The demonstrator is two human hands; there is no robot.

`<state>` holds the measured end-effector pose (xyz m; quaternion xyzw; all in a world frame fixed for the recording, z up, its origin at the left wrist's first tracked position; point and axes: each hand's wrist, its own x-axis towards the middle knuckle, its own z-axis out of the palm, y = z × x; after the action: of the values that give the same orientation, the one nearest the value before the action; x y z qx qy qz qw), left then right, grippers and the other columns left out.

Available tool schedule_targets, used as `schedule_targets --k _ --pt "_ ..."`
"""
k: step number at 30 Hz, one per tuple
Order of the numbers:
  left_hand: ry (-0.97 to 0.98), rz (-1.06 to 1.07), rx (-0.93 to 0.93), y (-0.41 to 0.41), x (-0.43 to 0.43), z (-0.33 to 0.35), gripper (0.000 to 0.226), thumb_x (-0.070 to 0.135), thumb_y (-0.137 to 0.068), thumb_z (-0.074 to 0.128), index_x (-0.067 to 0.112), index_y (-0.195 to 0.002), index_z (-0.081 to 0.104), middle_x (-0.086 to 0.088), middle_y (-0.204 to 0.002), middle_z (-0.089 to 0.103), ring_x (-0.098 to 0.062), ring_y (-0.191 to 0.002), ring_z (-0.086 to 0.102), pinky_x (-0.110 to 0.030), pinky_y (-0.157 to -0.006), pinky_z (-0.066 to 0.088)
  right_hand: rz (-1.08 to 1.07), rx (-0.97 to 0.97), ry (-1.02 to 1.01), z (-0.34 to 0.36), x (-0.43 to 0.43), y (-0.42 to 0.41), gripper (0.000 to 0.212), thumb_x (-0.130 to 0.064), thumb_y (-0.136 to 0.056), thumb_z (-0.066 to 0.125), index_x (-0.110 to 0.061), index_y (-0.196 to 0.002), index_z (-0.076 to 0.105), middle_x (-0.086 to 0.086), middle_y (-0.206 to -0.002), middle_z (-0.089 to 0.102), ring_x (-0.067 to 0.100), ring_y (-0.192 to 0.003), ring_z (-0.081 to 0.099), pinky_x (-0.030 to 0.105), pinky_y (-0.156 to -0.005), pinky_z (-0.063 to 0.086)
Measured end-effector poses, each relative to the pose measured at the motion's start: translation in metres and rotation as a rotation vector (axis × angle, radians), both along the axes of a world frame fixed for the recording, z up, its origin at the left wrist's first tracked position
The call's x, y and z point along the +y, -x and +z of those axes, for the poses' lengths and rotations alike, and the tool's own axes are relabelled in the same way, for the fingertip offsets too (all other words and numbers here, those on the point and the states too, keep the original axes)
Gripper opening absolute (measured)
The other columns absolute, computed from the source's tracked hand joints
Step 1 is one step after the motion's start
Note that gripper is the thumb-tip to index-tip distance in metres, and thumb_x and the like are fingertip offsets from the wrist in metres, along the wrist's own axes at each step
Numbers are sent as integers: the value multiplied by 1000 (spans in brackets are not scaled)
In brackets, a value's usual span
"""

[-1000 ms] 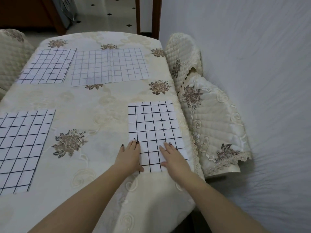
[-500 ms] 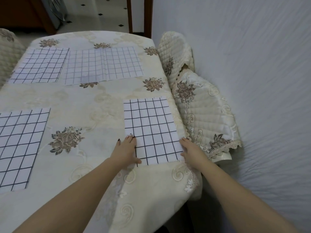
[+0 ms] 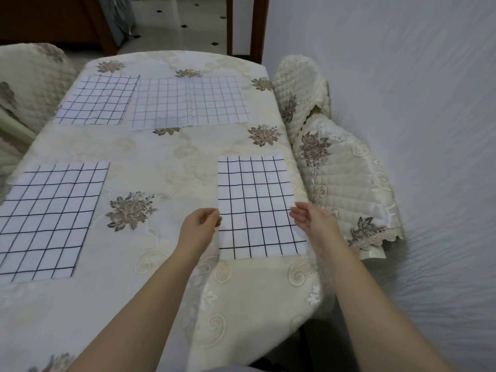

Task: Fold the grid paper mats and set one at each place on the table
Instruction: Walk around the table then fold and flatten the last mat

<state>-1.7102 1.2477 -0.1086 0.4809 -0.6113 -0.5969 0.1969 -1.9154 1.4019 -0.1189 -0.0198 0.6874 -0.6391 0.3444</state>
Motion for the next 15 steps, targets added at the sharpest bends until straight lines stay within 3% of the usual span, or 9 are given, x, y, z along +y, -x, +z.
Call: schedule_targets --k 4,15 --pt "-77 149 82 -19 -2 6 21 21 -96 55 8 -109 65 -9 -100 71 -20 -96 68 -39 -90 55 80 -16 25 6 -23 -21 32 -23 -101 38 -8 -94 65 11 -91 69 21 -84 67 32 -87 51" --pt "-117 609 184 -130 -12 19 18 18 -96 53 9 -102 68 -13 -99 72 -24 -98 69 -41 -90 55 538 -14 13 20 -112 -132 29 -20 -97 41 -10 -90 67 9 -88 68 23 -85 66 41 -92 50"
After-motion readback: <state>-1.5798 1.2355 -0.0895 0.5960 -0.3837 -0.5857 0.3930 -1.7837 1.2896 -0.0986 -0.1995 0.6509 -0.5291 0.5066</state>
